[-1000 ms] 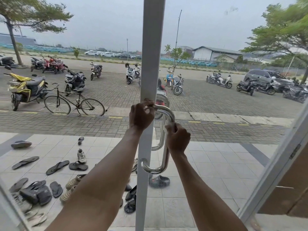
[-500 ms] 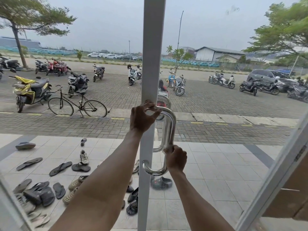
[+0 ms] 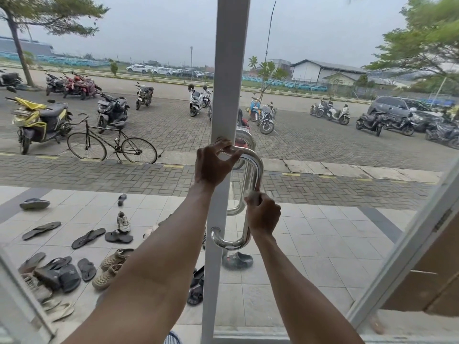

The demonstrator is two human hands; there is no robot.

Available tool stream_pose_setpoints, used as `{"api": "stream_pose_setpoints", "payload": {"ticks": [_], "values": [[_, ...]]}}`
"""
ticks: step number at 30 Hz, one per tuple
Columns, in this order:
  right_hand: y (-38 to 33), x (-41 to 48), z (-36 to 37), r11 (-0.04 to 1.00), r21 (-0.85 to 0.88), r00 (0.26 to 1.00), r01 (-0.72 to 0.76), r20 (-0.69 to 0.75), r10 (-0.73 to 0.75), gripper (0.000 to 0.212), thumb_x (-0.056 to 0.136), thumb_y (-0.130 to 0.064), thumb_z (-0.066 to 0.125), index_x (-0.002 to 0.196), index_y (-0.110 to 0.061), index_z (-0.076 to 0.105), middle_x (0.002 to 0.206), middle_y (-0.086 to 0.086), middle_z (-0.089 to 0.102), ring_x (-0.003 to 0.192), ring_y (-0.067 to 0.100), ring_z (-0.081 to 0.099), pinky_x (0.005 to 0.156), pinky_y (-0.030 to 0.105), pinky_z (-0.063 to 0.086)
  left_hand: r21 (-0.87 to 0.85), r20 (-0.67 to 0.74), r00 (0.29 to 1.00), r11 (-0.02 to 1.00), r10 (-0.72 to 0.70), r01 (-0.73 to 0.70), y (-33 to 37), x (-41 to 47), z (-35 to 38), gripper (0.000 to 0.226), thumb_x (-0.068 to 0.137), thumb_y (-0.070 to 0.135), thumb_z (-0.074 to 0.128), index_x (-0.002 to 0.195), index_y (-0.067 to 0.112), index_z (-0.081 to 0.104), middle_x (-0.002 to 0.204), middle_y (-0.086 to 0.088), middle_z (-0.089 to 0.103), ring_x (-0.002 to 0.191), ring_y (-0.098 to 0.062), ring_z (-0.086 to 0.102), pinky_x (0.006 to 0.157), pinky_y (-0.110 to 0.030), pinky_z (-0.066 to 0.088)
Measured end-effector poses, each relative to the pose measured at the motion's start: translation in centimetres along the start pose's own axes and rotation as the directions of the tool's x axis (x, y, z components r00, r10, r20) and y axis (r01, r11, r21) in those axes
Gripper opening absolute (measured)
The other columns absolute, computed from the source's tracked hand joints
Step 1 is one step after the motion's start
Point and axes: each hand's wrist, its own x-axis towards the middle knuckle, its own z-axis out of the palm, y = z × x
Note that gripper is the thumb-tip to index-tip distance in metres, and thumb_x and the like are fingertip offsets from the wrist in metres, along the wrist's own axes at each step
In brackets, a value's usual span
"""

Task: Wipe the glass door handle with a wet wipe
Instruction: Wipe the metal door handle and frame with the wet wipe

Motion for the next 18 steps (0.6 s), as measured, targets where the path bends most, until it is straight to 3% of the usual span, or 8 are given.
{"api": "stream_pose_setpoints", "payload": {"ticks": [10,15,18], "values": [[0.8,-1.2,-0.2,0.982,-0.107,0.970,-0.156,0.171,0.173,0.033,0.084,-0.033,0.061,0.089,-0.003,0.074,0.091,0.022,0.072,0.090,0.039,0.066,0.074,0.035,0.050,0.000,0.037,0.998,0.999,-0.047,0.047,0.9,0.1,-0.5,0.048,0.072,0.046,0.078,0.102,0.009,0.076,0.092,-0.001,0.077,0.093,-0.011,0.071,0.096,-0.036,0.052],[-0.8,-0.1,-1.1,0.982,-0.109,0.973,-0.153,0.157,0.169,0.031,0.082,-0.032,0.066,0.091,-0.003,0.075,0.094,0.024,0.071,0.092,0.039,0.066,0.077,0.037,0.051,0.069,0.064,0.995,0.995,-0.078,0.074,1.1,0.3,-0.5,0.048,0.074,0.049,0.076,0.107,0.013,0.075,0.095,0.002,0.077,0.100,-0.012,0.070,0.100,-0.028,0.041],[-1.7,0.7,-1.3,0.988,-0.078,0.982,-0.136,0.122,0.144,0.034,0.082,-0.036,0.066,0.089,-0.005,0.075,0.091,0.022,0.072,0.089,0.037,0.067,0.074,0.037,0.052,0.063,0.064,0.995,0.996,-0.070,0.066,1.2,0.4,-0.5,0.047,0.074,0.047,0.077,0.105,0.011,0.075,0.093,0.001,0.077,0.094,-0.012,0.071,0.097,-0.027,0.047]]}}
